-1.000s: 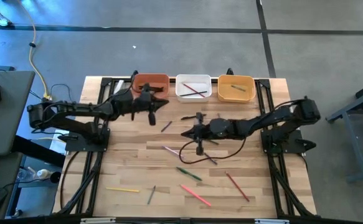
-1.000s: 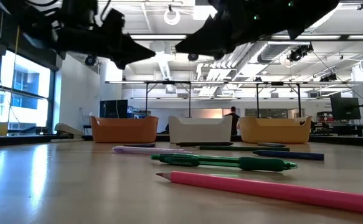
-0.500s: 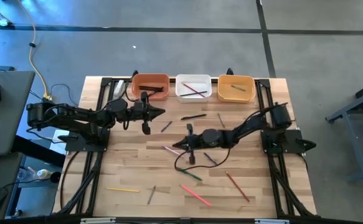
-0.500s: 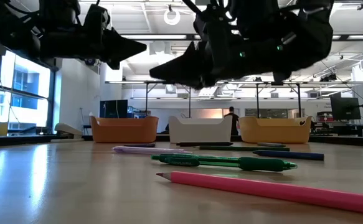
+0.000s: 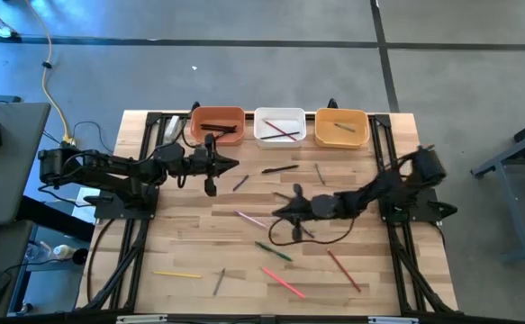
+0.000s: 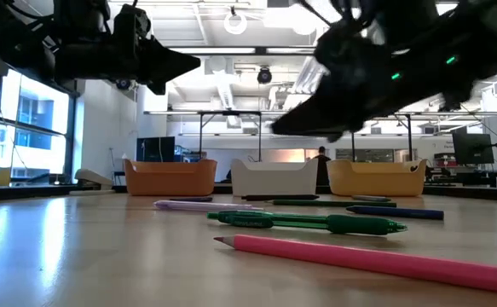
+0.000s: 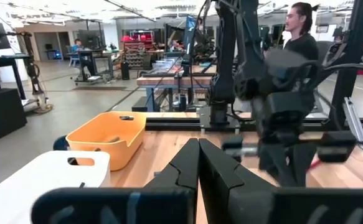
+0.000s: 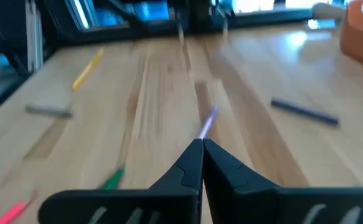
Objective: Sort crayons/erasers/pens/pencils in bins
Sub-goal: Put the bottom blue crayon into the yellow bin
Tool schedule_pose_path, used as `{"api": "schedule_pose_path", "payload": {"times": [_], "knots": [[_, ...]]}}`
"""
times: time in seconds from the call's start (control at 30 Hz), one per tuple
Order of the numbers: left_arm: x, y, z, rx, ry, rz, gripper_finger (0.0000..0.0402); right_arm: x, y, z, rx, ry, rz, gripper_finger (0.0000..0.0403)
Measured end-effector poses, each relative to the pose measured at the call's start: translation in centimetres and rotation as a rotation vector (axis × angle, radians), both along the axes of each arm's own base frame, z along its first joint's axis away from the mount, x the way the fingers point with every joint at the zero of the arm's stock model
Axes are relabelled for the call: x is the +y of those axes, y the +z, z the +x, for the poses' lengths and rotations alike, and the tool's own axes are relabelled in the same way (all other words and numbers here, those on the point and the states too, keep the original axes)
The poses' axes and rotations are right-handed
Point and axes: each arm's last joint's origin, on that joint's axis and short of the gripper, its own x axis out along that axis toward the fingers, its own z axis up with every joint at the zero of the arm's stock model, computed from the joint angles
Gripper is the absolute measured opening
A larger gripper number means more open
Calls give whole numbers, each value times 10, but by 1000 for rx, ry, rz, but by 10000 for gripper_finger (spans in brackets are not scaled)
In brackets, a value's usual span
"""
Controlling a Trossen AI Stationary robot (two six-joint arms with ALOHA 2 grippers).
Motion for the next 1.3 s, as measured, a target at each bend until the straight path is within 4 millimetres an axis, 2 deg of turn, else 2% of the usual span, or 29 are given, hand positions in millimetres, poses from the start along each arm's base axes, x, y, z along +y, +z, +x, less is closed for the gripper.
{"api": "schedule_pose_path", "payload": {"times": [0.13,0.27,0.37,0.47,0.67,0.8,1.3], "knots": [[0,0,0,-2,2,2,0,12,16,-20,203,-84,8,0],[1,1,0,-5,3,-3,1,25,32,-31,412,-178,61,0],[1,1,0,-6,3,-3,0,32,33,-36,566,-260,103,3],[1,1,0,-6,5,-3,1,38,32,-38,662,-318,115,24],[1,0,0,-2,5,-5,1,51,30,-36,727,-326,149,108],[1,0,0,-2,5,-5,0,53,23,-34,764,-328,159,141],[1,0,0,0,5,-6,0,52,-2,-30,852,-362,135,144]]}}
